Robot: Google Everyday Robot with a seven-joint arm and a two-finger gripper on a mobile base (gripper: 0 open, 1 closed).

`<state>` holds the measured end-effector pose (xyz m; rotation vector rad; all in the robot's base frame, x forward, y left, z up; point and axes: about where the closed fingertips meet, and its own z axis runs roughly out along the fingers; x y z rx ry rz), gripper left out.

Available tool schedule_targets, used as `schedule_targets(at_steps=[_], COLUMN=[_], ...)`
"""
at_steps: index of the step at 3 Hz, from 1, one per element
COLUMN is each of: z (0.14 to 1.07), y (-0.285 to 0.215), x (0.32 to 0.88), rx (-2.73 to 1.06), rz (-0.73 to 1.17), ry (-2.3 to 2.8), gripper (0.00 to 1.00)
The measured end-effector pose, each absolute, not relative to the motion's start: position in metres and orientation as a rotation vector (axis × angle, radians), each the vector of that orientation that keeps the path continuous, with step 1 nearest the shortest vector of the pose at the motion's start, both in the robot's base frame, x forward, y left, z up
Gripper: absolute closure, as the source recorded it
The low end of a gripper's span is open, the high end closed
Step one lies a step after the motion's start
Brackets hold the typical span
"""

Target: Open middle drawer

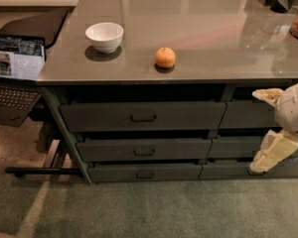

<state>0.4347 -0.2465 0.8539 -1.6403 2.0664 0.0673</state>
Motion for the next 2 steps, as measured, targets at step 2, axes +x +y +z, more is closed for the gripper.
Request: schedule_targets(at_steps=[2], z=[0.746], y=[-0.236], x=[0.475], rx=[-1.493], rz=[0.289], ry=[2.03], gripper=[0.0])
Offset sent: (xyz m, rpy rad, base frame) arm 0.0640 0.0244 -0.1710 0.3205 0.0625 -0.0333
